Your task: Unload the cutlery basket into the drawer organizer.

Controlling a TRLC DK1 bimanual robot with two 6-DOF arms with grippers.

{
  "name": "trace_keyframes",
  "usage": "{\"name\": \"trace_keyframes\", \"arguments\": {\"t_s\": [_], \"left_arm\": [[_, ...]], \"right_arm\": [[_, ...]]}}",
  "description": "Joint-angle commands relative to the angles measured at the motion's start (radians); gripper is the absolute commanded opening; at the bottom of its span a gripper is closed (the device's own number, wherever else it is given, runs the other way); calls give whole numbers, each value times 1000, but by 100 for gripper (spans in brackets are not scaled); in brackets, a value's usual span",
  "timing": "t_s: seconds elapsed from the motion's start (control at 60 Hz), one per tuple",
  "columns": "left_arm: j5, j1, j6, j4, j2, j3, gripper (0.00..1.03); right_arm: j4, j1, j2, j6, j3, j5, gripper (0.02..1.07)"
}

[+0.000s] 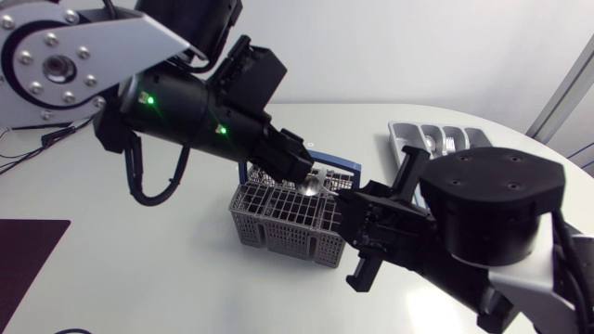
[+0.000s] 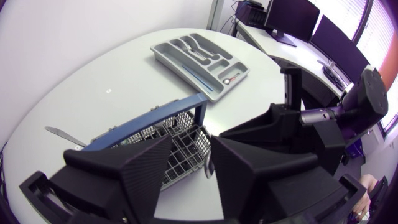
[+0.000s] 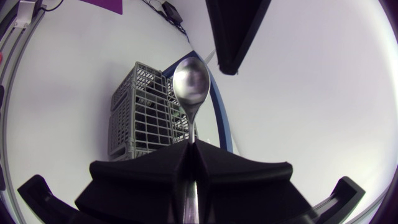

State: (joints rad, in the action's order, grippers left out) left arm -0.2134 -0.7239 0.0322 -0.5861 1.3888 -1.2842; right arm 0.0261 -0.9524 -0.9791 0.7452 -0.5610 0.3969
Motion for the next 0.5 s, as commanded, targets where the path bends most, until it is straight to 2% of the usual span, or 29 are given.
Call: {"name": "trace_keyframes", "arguments": {"t_s": [0.0,0.117,0.2,0.217,0.3,0.483], "left_arm": [[-14,26,-31,-9,4,-49,87],[-14,64,-31,-17,-13,-73,90],[-14,100,-26,-24,-22,-79,91],[-14,116,-20,-24,-27,-76,91],[-12,146,-12,-24,-36,-61,91],[-12,196,14,-9,-74,11,92]], "right_arm": [[-38,-5,56,8,21,-3,8],[-112,26,146,8,55,-49,7],[-180,118,235,13,82,-139,8],[-213,178,272,22,92,-196,8],[-270,326,341,63,112,-320,7],[-385,817,390,246,125,-742,8]]}}
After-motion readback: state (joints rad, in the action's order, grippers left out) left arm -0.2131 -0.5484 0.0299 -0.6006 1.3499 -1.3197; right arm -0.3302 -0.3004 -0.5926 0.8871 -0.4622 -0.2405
